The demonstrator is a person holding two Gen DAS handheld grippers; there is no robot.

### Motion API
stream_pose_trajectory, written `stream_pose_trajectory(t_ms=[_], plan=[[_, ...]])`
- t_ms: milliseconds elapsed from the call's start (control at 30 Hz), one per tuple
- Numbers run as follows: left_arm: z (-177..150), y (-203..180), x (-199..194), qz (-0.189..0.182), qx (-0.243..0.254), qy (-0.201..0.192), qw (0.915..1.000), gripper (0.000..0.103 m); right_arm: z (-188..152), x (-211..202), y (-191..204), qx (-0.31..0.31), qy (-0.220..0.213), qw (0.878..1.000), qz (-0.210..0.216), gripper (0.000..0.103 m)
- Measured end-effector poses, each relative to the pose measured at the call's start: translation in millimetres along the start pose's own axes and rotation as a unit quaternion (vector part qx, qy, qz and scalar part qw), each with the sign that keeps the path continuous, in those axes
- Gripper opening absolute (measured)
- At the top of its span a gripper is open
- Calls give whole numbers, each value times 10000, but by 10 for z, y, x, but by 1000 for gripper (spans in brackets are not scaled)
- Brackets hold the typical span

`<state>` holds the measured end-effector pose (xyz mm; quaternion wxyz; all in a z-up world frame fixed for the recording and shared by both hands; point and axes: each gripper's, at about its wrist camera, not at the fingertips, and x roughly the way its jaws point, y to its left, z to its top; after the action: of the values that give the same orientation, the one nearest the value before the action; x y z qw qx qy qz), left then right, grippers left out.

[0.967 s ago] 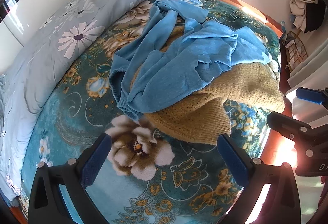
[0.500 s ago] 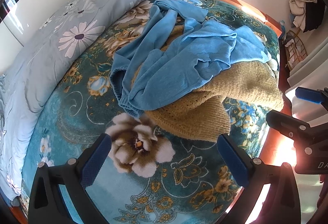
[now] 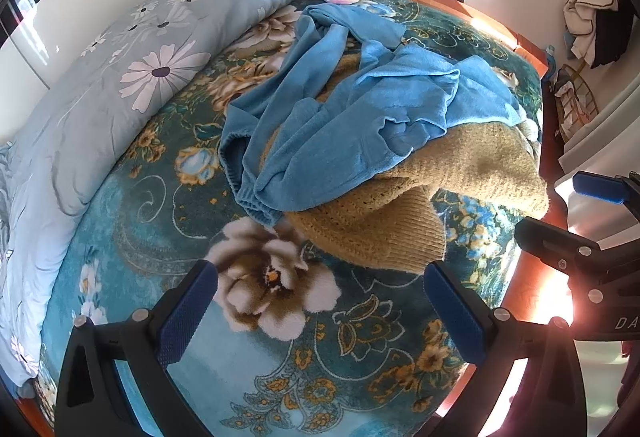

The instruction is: Fold clothes

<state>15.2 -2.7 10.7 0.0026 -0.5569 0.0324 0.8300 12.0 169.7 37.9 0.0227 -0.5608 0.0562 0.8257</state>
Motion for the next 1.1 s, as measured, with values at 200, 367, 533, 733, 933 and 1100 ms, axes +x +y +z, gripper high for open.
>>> stream_pose_trajectory(t_ms=[200,367,533,733,933,1100], plan=[[-22,5,-25,9,-39,-24,10000,103,-6,-24,23,-58,-29,10000,7,103],[-23,4,-31,10,-45,-20,10000,103,-4,-25,26,-54,-38,10000,18,103],[-32,11,-27,-8,-23,-7,10000,103,-12,-17,22,-37,-32,10000,39,103],[-35,-1,-26,-9,59,11,10000,103,-20,-3,4,36,-23,10000,57,103],[-32,4,-25,34,78,-8,10000,103,-18,8,-1,63,-12,9999,76,103],[-28,2,-32,22,79,-27,10000,103,-23,12,1,74,-3,9999,103,103]])
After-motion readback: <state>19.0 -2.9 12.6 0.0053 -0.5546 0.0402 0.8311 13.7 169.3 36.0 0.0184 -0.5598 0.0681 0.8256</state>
